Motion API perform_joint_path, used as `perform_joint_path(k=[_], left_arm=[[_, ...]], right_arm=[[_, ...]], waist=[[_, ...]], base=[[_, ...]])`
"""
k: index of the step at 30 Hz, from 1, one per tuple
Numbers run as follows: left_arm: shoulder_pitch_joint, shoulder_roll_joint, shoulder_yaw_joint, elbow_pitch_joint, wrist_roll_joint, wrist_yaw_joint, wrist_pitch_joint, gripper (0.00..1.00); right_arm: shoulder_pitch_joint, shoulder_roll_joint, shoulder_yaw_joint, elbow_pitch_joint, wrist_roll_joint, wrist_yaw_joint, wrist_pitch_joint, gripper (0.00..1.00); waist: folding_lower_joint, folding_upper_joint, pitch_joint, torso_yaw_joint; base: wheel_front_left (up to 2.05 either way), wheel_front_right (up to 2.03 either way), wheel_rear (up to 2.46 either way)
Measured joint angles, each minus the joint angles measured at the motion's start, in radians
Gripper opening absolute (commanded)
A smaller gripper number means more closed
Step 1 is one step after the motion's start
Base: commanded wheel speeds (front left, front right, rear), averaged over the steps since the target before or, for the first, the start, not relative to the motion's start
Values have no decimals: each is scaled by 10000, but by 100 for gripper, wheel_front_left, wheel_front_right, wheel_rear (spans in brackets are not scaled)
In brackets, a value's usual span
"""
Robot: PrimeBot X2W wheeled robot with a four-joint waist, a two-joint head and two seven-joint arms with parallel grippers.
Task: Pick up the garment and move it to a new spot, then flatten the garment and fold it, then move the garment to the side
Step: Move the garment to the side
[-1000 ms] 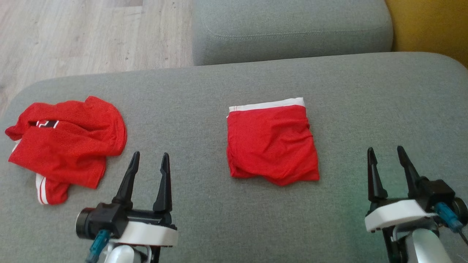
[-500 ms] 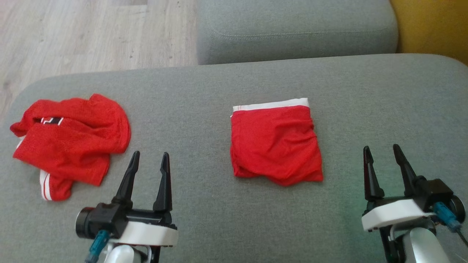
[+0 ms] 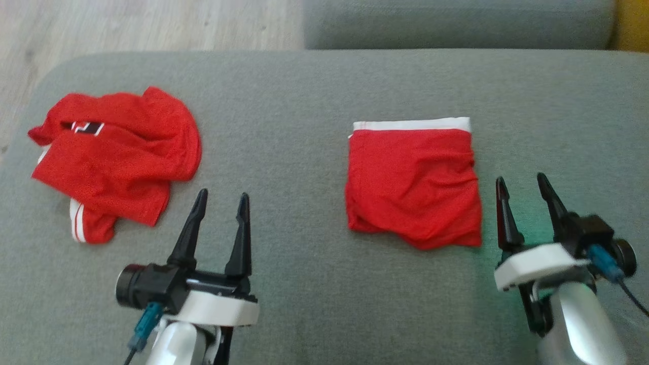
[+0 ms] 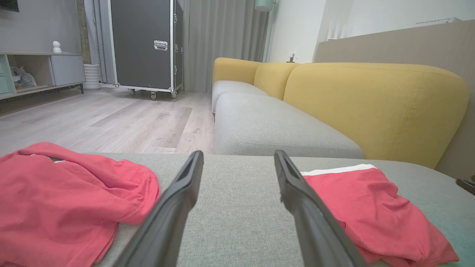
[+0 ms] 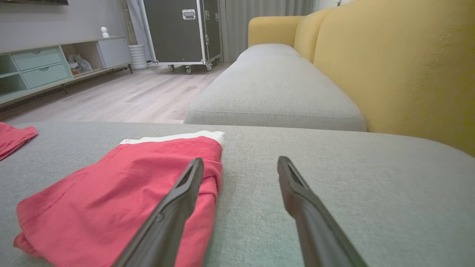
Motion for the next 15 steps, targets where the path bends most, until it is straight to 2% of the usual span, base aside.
perform_joint_path(k=[5, 15], left_arm=[[-327, -4, -313, 15, -58, 13, 0, 100], [-679, -6, -662, 107, -113, 201, 0, 100]], right_arm=[[-1130, -6, -81, 1363, 8, 0, 163, 100], [-2762, -21, 268, 4174, 1168, 0, 1133, 100]], waist=[[0, 0, 414, 386], [-1, 0, 967, 1096]], base=[[0, 0, 0], [0, 0, 0]])
